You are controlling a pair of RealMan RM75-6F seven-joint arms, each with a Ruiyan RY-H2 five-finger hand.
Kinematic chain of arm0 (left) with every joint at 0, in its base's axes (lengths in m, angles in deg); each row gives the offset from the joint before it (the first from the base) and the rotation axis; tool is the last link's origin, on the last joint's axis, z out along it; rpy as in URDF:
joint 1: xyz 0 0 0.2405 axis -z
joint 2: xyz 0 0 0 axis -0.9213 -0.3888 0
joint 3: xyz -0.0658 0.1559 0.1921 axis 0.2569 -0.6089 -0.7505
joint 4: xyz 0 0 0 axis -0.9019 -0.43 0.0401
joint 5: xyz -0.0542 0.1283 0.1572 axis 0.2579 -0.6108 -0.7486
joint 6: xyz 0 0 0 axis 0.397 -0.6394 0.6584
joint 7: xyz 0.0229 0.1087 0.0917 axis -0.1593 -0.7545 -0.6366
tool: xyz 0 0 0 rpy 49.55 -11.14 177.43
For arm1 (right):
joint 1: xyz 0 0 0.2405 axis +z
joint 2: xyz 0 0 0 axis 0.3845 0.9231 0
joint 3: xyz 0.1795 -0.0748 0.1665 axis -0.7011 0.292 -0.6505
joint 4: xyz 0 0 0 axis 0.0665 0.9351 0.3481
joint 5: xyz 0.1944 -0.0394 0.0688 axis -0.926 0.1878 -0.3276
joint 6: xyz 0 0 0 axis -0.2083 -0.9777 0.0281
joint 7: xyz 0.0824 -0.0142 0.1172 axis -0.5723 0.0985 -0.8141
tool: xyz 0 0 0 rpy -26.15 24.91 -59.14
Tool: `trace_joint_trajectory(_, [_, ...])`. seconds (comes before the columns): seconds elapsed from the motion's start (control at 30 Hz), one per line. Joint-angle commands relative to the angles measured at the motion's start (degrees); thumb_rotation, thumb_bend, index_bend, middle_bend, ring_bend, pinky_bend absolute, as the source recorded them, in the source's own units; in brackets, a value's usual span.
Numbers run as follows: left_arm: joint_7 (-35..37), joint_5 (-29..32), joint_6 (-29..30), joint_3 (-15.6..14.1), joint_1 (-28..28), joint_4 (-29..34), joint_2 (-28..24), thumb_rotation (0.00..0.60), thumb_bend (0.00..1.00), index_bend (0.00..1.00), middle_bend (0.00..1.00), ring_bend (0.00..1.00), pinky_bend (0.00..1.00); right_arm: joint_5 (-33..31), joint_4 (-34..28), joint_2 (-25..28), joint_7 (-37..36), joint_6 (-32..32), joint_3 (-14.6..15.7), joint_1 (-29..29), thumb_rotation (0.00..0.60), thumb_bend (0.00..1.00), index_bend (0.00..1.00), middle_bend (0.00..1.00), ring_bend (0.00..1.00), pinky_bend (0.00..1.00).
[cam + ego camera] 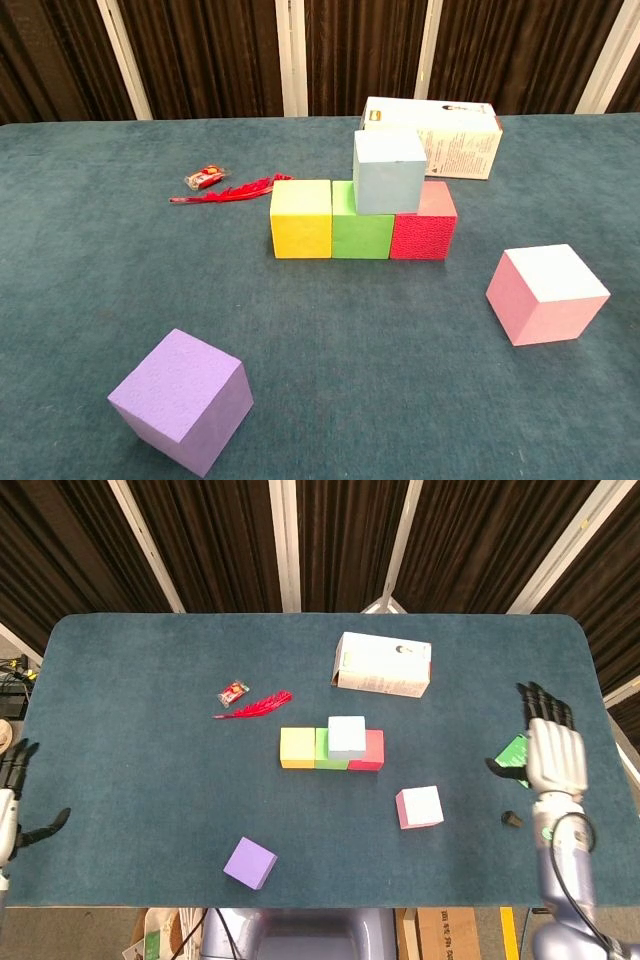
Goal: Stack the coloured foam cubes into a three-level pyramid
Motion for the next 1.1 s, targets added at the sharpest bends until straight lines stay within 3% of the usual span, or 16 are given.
trace_joint_trajectory(0.03, [-1.1,-0.91,-4.89,-1.23,2.37,2.85,-2.81,0.6,0.3,0.05,0.0,0.0,0.0,24.86,13.54,-0.24,-18.13,-1.83,11.72,-15.66,0.6,0.17,0.0,0.0,0.0,0.0])
trace_joint_trajectory(0.1, [-2.49,-1.05,-8.95,-1.44,4.56,5.33,-5.42,0.6,0.3,0.05,0.0,0.0,0.0,28.94,19.44,-4.07,-20.69,-4.31,13.51,-18.21,0.6,0.17,0.0,0.0,0.0,0.0])
trace_joint_trajectory(0.27, [-2.72,-1.01,-20.23,-1.11,10.95,11.66,-12.27,0.6,0.3,0.05,0.0,0.0,0.0,32.47,28.48,-10.45,-21.42,-5.36,15.36,-20.53,0.6,0.17,0.0,0.0,0.0,0.0])
trace_joint_trajectory(0.4, [-2.45,0.08,-29.07,-0.69,16.14,15.58,-16.46,0.6,0.26,0.05,0.0,0.0,0.0,34.65,32.19,-13.05,-18.76,-7.17,14.2,-20.75,0.6,0.17,0.0,0.0,0.0,0.0])
trace_joint_trajectory(0.57, [-9.26,6.78,-37.11,-0.26,22.36,19.63,-18.26,0.6,0.23,0.04,0.0,0.0,0.0,35.13,35.63,-15.35,-12.54,-8.74,13.17,-21.36,0.6,0.17,0.0,0.0,0.0,0.0])
trace_joint_trajectory(0.83, [-24.31,20.18,-38.66,-1.82,30.39,23.64,-13.26,0.6,0.2,0.03,0.0,0.0,0.0,34.86,35.95,-15.88,-11.52,-8.56,11.63,-22.59,0.6,0.17,0.0,0.0,0.0,0.0])
trace_joint_trajectory(1.1, [-33.54,28.68,-36.16,-5.03,35.98,24.81,-5.94,0.6,0.2,0.03,0.0,0.0,0.0,34.37,35.11,-15.68,-11.54,-6.34,10.76,-22.97,0.6,0.17,0.0,0.0,0.0,0.0])
